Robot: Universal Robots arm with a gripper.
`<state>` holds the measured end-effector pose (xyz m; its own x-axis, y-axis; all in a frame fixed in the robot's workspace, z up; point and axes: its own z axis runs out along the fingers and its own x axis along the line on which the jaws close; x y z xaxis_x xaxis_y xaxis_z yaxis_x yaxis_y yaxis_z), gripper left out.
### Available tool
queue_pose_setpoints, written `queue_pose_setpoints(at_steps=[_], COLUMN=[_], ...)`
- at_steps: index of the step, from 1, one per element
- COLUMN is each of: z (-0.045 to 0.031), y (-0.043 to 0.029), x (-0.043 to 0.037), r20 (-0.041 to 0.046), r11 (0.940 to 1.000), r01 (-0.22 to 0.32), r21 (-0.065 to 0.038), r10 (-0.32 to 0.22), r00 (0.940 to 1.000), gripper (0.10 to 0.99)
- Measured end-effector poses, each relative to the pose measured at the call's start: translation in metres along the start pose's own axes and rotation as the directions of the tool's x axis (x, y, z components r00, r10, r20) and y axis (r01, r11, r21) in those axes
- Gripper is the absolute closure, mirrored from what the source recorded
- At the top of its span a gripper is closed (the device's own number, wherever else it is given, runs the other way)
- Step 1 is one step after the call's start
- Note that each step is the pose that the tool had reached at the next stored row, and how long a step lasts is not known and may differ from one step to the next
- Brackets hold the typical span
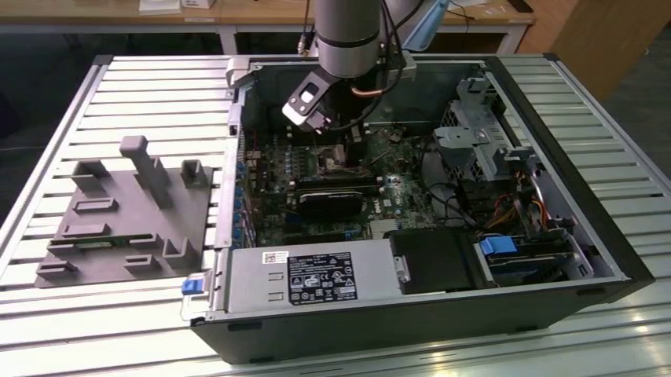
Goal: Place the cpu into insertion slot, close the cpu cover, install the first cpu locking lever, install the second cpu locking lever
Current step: 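Place the cpu into insertion slot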
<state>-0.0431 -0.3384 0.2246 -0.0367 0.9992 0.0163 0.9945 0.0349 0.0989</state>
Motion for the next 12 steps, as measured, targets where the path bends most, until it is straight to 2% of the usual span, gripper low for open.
queue_pose_setpoints(at_steps=[12], z=[0.0072], y=[-0.0065], x=[0.0066], r20=[0.0058], r11=[0.9982], r01=[-0.06], r21=[-0.001], r10=[0.06], r00=[0.9982], gripper=[0.549])
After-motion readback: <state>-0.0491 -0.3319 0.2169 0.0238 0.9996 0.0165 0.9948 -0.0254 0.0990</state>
